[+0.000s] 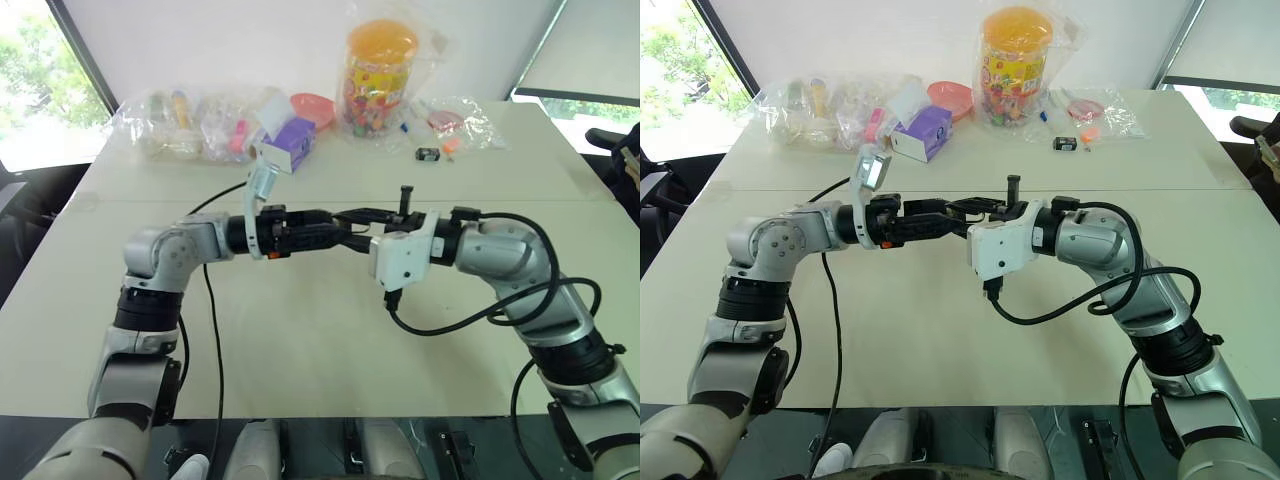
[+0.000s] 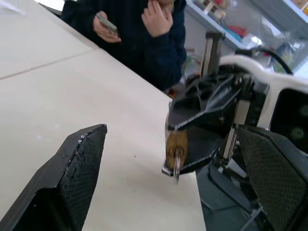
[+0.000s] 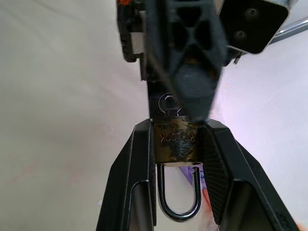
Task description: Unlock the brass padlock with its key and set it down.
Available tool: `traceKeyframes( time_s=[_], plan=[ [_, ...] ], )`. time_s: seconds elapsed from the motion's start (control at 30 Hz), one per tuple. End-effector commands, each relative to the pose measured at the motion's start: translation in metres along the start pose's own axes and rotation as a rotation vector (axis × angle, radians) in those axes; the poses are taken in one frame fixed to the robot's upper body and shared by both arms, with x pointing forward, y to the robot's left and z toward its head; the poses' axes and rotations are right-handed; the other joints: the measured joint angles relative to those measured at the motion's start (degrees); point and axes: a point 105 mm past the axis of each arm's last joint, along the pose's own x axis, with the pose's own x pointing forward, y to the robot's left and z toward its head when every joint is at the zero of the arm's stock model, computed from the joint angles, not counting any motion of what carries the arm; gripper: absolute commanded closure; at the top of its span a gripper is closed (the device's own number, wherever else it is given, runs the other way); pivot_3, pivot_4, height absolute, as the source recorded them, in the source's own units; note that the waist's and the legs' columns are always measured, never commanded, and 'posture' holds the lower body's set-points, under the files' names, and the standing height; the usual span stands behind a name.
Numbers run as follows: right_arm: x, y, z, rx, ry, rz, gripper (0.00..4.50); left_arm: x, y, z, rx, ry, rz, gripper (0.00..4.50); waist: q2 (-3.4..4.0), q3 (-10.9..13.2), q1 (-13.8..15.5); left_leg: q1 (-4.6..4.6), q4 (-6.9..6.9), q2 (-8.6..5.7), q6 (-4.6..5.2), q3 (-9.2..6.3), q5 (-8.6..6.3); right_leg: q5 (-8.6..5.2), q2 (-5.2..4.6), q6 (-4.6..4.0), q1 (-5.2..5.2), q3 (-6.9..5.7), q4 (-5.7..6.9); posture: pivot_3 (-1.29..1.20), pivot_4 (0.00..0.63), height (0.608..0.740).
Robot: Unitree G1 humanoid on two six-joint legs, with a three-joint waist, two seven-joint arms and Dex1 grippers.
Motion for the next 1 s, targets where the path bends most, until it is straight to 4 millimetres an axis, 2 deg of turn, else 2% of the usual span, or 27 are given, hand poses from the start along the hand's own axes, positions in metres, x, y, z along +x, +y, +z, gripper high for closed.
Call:
traceKeyframes(
  time_s=[0.03,0.33,0.73,0.83,1.0],
  plan=[
    [-0.002,-0.007,0.009,-0.043,-0.024,-0.025,3.78,0.001,-0.005,0.005,0.054,0.003,-0.014,0.05,0.0,0.0,0.0,0.0,0.0,0.0,-0.01,0.0,0.0,0.0,0.0,0.0,0.0,0.0,0.0,0.0,0.15,0.74],
    [-0.001,-0.008,0.01,-0.042,-0.025,-0.028,3.78,0.002,-0.008,-0.01,0.088,0.087,-0.03,0.05,0.0,0.0,0.0,0.0,0.0,0.0,-0.01,0.0,0.0,0.0,0.0,0.0,0.0,0.0,0.0,0.0,0.15,0.74],
    [-0.001,-0.006,0.012,-0.041,-0.024,-0.027,3.78,0.003,-0.001,0.006,0.085,0.021,0.007,0.05,0.0,0.0,0.0,0.0,0.0,-0.01,0.0,0.0,0.0,0.0,0.0,0.0,0.0,0.0,0.0,0.0,0.15,0.74],
    [-0.001,-0.006,0.011,-0.041,-0.022,-0.026,3.78,0.003,-0.001,0.006,0.083,0.017,0.004,0.82,0.0,0.0,0.0,0.0,0.0,0.0,0.0,0.0,0.0,0.0,0.0,0.0,0.0,0.0,0.0,0.0,0.15,0.74],
    [-0.001,-0.006,0.011,-0.041,-0.022,-0.023,3.78,0.004,-0.003,0.003,0.091,0.028,-0.001,3.37,0.0,0.0,0.0,0.0,0.0,0.0,0.0,0.0,0.0,0.0,-0.01,0.0,0.0,0.0,0.0,0.0,0.15,0.74]
  ],
)
